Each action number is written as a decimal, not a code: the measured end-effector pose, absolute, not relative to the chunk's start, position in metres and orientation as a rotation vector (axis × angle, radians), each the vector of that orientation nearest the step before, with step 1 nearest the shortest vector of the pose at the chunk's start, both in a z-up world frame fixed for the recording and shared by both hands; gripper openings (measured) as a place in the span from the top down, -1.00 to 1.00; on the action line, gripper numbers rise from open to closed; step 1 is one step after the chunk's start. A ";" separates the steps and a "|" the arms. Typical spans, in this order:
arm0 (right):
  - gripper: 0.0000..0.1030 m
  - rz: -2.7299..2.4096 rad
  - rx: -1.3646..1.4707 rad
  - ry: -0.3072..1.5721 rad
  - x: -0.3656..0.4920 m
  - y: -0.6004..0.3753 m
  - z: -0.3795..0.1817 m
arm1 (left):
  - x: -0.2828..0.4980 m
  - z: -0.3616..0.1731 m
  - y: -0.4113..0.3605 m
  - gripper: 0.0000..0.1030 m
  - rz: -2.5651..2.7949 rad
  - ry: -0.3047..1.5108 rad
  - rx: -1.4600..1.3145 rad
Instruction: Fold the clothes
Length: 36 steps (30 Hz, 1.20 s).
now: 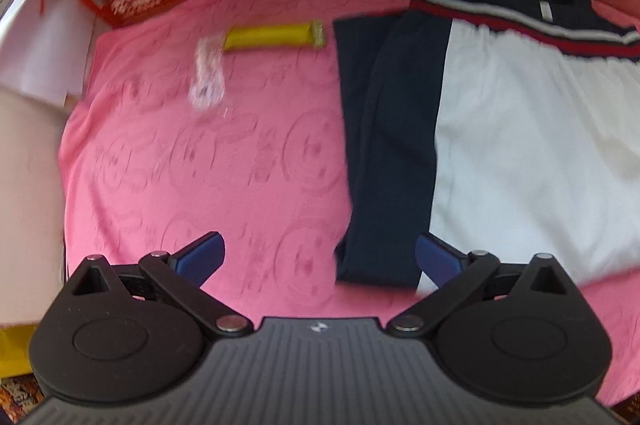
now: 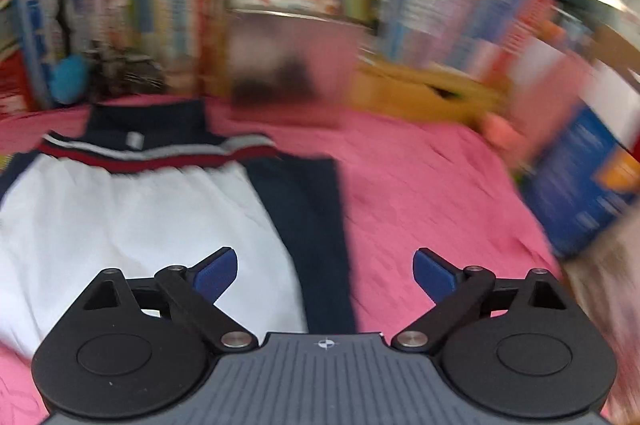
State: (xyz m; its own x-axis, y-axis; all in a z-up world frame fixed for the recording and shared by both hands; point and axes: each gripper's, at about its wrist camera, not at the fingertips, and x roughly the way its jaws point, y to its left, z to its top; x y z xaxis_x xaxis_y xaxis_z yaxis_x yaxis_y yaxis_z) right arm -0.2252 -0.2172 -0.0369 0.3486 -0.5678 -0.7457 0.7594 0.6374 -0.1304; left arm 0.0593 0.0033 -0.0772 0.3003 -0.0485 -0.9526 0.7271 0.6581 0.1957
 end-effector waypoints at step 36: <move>0.75 -0.274 0.479 0.853 -0.229 -0.226 -0.014 | 0.046 -0.042 -0.021 0.68 -1.174 1.177 0.828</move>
